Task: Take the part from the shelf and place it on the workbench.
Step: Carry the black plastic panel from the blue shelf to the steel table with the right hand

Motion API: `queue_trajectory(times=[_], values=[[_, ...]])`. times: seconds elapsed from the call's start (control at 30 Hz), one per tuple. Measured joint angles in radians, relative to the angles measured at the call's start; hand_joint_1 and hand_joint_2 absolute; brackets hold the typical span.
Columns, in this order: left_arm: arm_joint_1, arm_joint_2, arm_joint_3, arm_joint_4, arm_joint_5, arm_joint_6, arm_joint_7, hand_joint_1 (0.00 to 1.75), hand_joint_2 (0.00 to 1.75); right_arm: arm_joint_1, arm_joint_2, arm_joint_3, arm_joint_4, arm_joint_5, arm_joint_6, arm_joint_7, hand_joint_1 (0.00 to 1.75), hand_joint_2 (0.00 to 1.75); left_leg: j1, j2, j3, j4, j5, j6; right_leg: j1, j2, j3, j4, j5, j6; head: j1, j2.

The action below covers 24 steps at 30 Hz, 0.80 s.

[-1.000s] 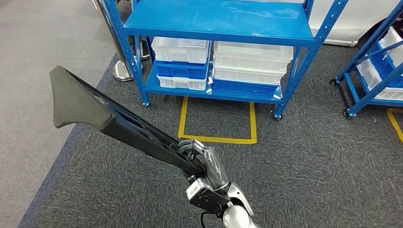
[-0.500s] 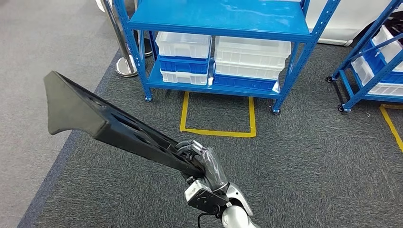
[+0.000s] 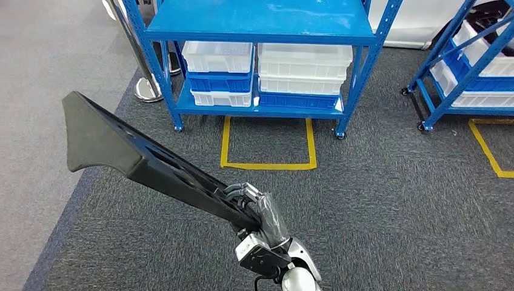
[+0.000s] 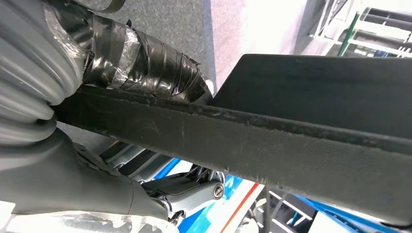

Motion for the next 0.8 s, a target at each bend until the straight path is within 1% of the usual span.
queue_trajectory(times=[0.03, 0.07, 0.1, 0.13, 0.17, 0.2, 0.23, 0.27, 0.3, 0.33, 0.37, 0.4, 0.43, 0.47, 0.5, 0.53, 0.57, 0.6, 0.63, 0.67, 0.7, 0.73, 0.77, 0.8], values=[[0.000, 0.000, 0.000, 0.000, 0.000, 0.000, 0.001, 0.00, 1.75, 0.000, 0.001, 0.001, -0.001, 0.000, -0.001, -0.001, 1.68, 1.75, -0.001, 0.000, 0.003, -0.007, -0.002, 0.002, 0.000, 0.008, -0.005, 0.001, 0.004, 0.006, 0.000, 0.000], [-0.001, 0.000, 0.000, 0.000, 0.000, 0.000, 0.003, 0.00, 1.75, 0.001, 0.002, 0.001, -0.001, 0.000, -0.002, -0.002, 1.68, 1.75, 0.002, 0.008, 0.005, -0.017, -0.004, 0.005, 0.002, 0.014, -0.010, 0.001, 0.007, 0.012, 0.000, 0.000], [-0.002, -0.001, 0.000, 0.000, 0.000, 0.001, 0.005, 0.00, 1.75, 0.001, 0.002, 0.002, -0.002, 0.001, -0.005, -0.003, 1.68, 1.75, 0.005, 0.017, 0.007, -0.027, -0.004, 0.010, 0.003, 0.012, -0.016, 0.006, 0.004, 0.017, 0.001, 0.000], [-0.003, -0.001, 0.000, 0.000, 0.001, 0.001, 0.006, 0.00, 1.75, 0.002, 0.002, 0.002, -0.003, 0.002, -0.008, -0.004, 1.68, 1.75, 0.008, 0.026, 0.009, -0.036, -0.005, 0.017, 0.005, 0.002, -0.027, 0.025, -0.009, 0.022, 0.002, 0.000], [-0.002, -0.002, 0.000, 0.000, 0.001, 0.001, 0.007, 0.00, 1.75, 0.003, 0.002, 0.002, -0.003, 0.003, -0.012, -0.005, 1.68, 1.75, 0.011, 0.035, 0.011, -0.045, -0.005, 0.024, 0.006, -0.010, -0.046, 0.062, -0.033, 0.026, 0.004, 0.000], [-0.002, -0.001, 0.000, 0.000, 0.002, 0.001, 0.007, 0.00, 1.75, 0.004, 0.002, 0.002, -0.004, 0.004, -0.015, -0.007, 1.68, 1.75, 0.011, 0.045, 0.010, -0.045, -0.004, 0.031, 0.003, -0.025, -0.072, 0.118, -0.062, 0.031, 0.006, 0.000], [-0.001, 0.000, 0.000, 0.000, 0.003, 0.001, 0.007, 0.00, 1.75, 0.005, 0.002, 0.002, -0.004, 0.005, -0.018, -0.009, 1.68, 1.75, 0.010, 0.055, 0.009, -0.043, -0.005, 0.035, 0.000, -0.034, -0.102, 0.183, -0.091, 0.035, 0.008, 0.000], [-0.001, 0.001, 0.000, 0.000, 0.004, 0.000, 0.007, 0.00, 1.75, 0.007, 0.002, 0.002, -0.004, 0.006, -0.021, -0.010, 1.68, 1.75, 0.009, 0.064, 0.008, -0.041, -0.007, 0.037, -0.003, -0.037, -0.129, 0.239, -0.108, 0.038, 0.008, 0.000], [-0.001, 0.001, 0.000, 0.000, 0.006, 0.000, 0.007, 0.00, 1.75, 0.008, 0.002, 0.002, -0.004, 0.007, -0.024, -0.010, 1.68, 1.75, 0.009, 0.074, 0.008, -0.037, -0.010, 0.038, -0.006, -0.040, -0.143, 0.268, -0.109, 0.041, 0.008, 0.000], [-0.002, 0.002, 0.000, 0.000, 0.007, 0.001, 0.007, 0.00, 1.75, 0.010, 0.002, 0.002, -0.004, 0.007, -0.028, -0.011, 1.68, 1.75, 0.009, 0.083, 0.008, -0.034, -0.013, 0.038, -0.009, -0.043, -0.140, 0.262, -0.090, 0.042, 0.008, 0.000], [-0.002, 0.002, 0.000, 0.000, 0.008, 0.001, 0.008, 0.00, 1.75, 0.010, 0.002, 0.002, -0.004, 0.007, -0.031, -0.011, 1.68, 1.75, 0.009, 0.092, 0.010, -0.030, -0.018, 0.036, -0.011, -0.051, -0.119, 0.218, -0.057, 0.043, 0.008, 0.000], [-0.003, 0.002, 0.000, 0.000, 0.008, 0.001, 0.009, 0.00, 1.75, 0.010, 0.002, 0.002, -0.005, 0.007, -0.034, -0.012, 1.68, 1.75, 0.009, 0.101, 0.012, -0.025, -0.023, 0.033, -0.012, -0.066, -0.090, 0.157, -0.026, 0.043, 0.008, 0.000], [-0.003, 0.002, 0.000, 0.000, 0.009, 0.001, 0.011, 0.00, 1.75, 0.010, 0.002, 0.002, -0.007, 0.007, -0.036, -0.013, 1.68, 1.75, 0.007, 0.108, 0.013, -0.020, -0.029, 0.029, -0.007, -0.089, -0.064, 0.102, -0.004, 0.041, 0.008, 0.000], [-0.002, 0.003, 0.000, 0.000, 0.009, 0.002, 0.014, 0.00, 1.75, 0.009, 0.003, 0.002, -0.008, 0.007, -0.038, -0.014, 1.68, 1.75, 0.004, 0.115, 0.012, -0.015, -0.033, 0.024, -0.003, -0.107, -0.046, 0.062, 0.005, 0.036, 0.008, 0.000], [-0.002, 0.003, 0.000, 0.000, 0.008, 0.004, 0.017, 0.00, 1.75, 0.009, 0.004, 0.002, -0.010, 0.006, -0.041, -0.015, 1.68, 1.75, 0.001, 0.123, 0.010, -0.012, -0.036, 0.020, 0.001, -0.118, -0.042, 0.045, 0.002, 0.031, 0.008, 0.000], [-0.001, 0.004, 0.000, 0.000, 0.008, 0.006, 0.021, 0.00, 1.75, 0.010, 0.004, 0.003, -0.011, 0.006, -0.046, -0.016, 1.68, 1.75, -0.002, 0.131, 0.009, -0.010, -0.037, 0.016, 0.005, -0.117, -0.044, 0.042, -0.001, 0.025, 0.008, 0.000], [-0.001, 0.005, 0.000, 0.000, 0.006, 0.008, 0.023, 0.00, 1.75, 0.013, 0.005, 0.003, -0.013, 0.005, -0.051, -0.017, 1.68, 1.75, -0.003, 0.141, 0.009, -0.010, -0.039, 0.012, 0.005, -0.106, -0.046, 0.039, -0.002, 0.019, 0.007, 0.000], [-0.001, 0.006, 0.000, 0.000, 0.005, 0.010, 0.024, 0.00, 1.75, 0.015, 0.005, 0.003, -0.015, 0.005, -0.057, -0.018, 1.68, 1.75, -0.002, 0.139, 0.010, -0.008, -0.045, 0.008, 0.004, -0.096, -0.047, 0.037, 0.000, 0.014, 0.007, 0.000], [-0.001, 0.007, 0.000, 0.000, 0.003, 0.011, 0.024, 0.00, 1.75, 0.018, 0.005, 0.003, -0.018, 0.005, -0.061, -0.019, 1.68, 1.75, 0.000, 0.127, 0.006, 0.004, -0.058, 0.004, 0.002, -0.086, -0.046, 0.034, 0.002, 0.008, 0.007, 0.000], [0.000, 0.007, 0.000, 0.000, 0.002, 0.011, 0.023, 0.00, 1.75, 0.019, 0.006, 0.003, -0.021, 0.005, -0.064, -0.020, 1.68, 1.75, 0.003, 0.106, -0.005, 0.033, -0.080, 0.001, 0.000, -0.076, -0.046, 0.031, 0.005, 0.002, 0.007, 0.000], [-0.001, 0.008, 0.000, 0.000, 0.001, 0.011, 0.022, 0.00, 1.75, 0.020, 0.007, 0.003, -0.024, 0.005, -0.066, -0.020, 1.68, 1.75, 0.005, 0.082, -0.027, 0.083, -0.110, -0.001, -0.001, -0.067, -0.046, 0.029, 0.007, -0.003, 0.007, 0.000], [-0.001, 0.008, 0.000, 0.000, 0.000, 0.011, 0.020, 0.00, 1.75, 0.021, 0.007, 0.003, -0.025, 0.005, -0.067, -0.021, 1.68, 1.75, 0.005, 0.066, -0.056, 0.148, -0.141, -0.003, 0.000, -0.056, -0.047, 0.029, 0.008, -0.006, 0.007, 0.000], [-0.004, 0.009, 0.000, 0.000, 0.000, 0.010, 0.018, 0.00, 1.75, 0.022, 0.008, 0.003, -0.026, 0.005, -0.068, -0.021, 1.68, 1.75, 0.005, 0.059, -0.084, 0.213, -0.165, -0.003, 0.001, -0.045, -0.047, 0.029, 0.009, -0.008, 0.007, 0.000], [-0.006, 0.009, 0.000, 0.000, 0.000, 0.010, 0.017, 0.00, 1.75, 0.025, 0.008, 0.003, -0.026, 0.005, -0.068, -0.021, 1.68, 1.75, 0.004, 0.055, -0.102, 0.256, -0.174, -0.003, 0.003, -0.033, -0.047, 0.030, 0.009, -0.008, 0.007, 0.000]])
